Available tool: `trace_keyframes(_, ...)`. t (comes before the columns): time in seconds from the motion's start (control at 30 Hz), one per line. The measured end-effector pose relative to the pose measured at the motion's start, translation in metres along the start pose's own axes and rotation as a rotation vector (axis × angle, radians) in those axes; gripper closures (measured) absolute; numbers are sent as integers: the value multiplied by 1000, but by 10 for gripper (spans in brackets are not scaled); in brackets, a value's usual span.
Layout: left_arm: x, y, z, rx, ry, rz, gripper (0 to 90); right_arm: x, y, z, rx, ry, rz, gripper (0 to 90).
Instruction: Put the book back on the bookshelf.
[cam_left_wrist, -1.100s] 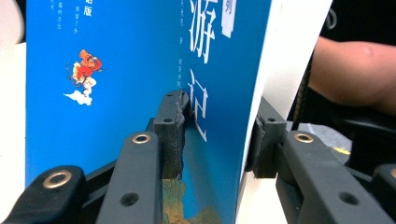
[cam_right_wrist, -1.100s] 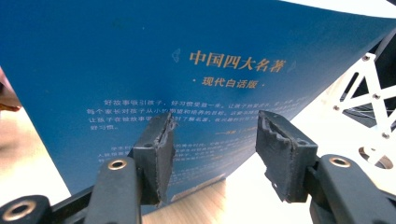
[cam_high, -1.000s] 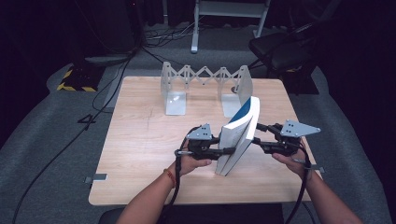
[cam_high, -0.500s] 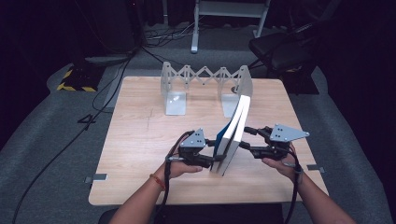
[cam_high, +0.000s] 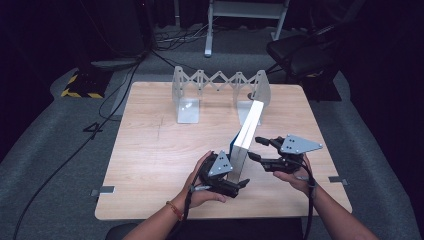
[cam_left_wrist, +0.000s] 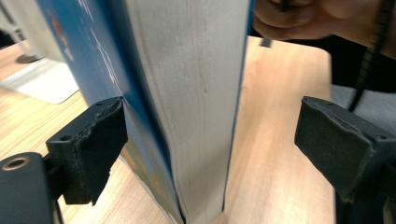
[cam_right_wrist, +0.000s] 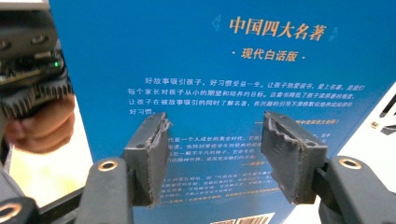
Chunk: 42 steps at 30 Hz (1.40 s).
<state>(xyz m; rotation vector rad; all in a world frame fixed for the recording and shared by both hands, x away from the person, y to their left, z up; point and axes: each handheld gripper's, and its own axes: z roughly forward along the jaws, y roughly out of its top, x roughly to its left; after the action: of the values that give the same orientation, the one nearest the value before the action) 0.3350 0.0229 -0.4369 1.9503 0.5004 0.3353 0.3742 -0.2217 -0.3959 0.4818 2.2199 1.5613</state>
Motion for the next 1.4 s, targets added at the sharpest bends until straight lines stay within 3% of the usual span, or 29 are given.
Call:
trace_keyframes(0.3,-4,-4,15,-46,159,-52,202,-1,0,6,6,-22,12,417)
trace_keyframes(0.37,-2,-4,15,-57,195,-50,322,-2,-1,7,7,-29,19,415)
trace_keyframes(0.5,7,-7,9,-65,152,-48,408,-5,-2,5,9,-40,26,413)
trace_keyframes(0.67,26,-11,-2,-57,110,-84,547,-19,-11,-4,22,-80,29,399)
trace_keyframes(0.73,34,-12,-7,-51,91,-91,583,-27,-17,-9,40,-84,35,381)
trace_keyframes(0.83,44,-13,-12,-43,28,-91,593,-39,-30,-15,94,-110,19,355)
trace_keyframes(0.9,46,-14,-16,-30,-6,-72,596,-49,-38,-19,115,-92,46,335)
trace_keyframes(1.1,48,-16,-30,1,-108,-17,599,-63,-51,-27,157,-60,63,309)
trace_keyframes(1.23,50,-21,-40,3,-155,-16,599,-62,-53,-24,162,-30,60,308)
trace_keyframes(1.4,60,-29,-57,11,-241,-14,598,-52,-53,-14,174,41,19,305)
